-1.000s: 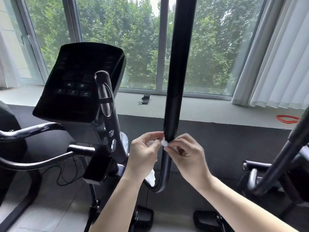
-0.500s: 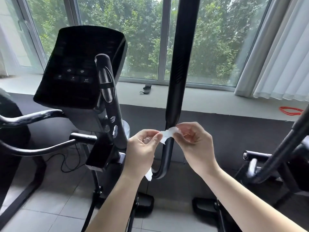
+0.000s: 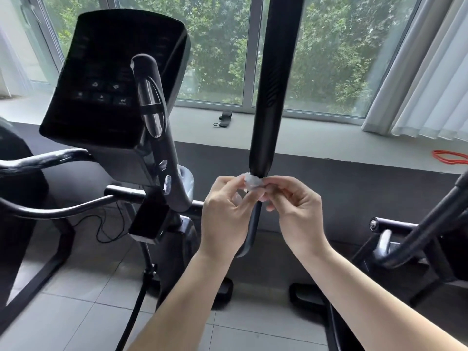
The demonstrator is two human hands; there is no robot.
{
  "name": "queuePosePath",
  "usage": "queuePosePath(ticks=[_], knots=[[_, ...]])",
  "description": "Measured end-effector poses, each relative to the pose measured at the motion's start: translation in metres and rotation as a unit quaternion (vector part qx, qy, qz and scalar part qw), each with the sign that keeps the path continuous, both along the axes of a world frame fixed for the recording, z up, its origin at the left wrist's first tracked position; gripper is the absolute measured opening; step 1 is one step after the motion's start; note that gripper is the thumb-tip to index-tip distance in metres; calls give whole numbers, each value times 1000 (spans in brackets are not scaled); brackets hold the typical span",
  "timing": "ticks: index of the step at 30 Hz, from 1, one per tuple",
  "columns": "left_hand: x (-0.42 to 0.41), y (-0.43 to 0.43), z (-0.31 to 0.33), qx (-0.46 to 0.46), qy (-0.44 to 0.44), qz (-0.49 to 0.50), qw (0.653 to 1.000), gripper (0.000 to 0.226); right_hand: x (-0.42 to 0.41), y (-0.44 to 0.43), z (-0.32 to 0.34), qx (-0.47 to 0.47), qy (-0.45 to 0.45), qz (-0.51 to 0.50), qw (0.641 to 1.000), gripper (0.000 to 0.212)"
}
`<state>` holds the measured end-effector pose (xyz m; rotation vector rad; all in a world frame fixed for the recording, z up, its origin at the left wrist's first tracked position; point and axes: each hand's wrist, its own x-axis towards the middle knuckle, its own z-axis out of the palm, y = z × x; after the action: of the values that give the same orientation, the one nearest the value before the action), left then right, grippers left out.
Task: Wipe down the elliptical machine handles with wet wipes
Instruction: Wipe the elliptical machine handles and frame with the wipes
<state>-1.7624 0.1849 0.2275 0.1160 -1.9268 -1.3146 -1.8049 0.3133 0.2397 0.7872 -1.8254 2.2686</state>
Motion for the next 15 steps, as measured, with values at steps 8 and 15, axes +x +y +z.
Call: queuePosePath(ticks=[8, 15], knots=[[-5, 8, -3, -143, -60, 99, 983, 9, -12, 6, -22, 22, -61, -59, 996, 28], [10, 8, -76, -117, -176, 59, 976, 21, -15, 7, -49, 93, -52, -22, 994, 34]])
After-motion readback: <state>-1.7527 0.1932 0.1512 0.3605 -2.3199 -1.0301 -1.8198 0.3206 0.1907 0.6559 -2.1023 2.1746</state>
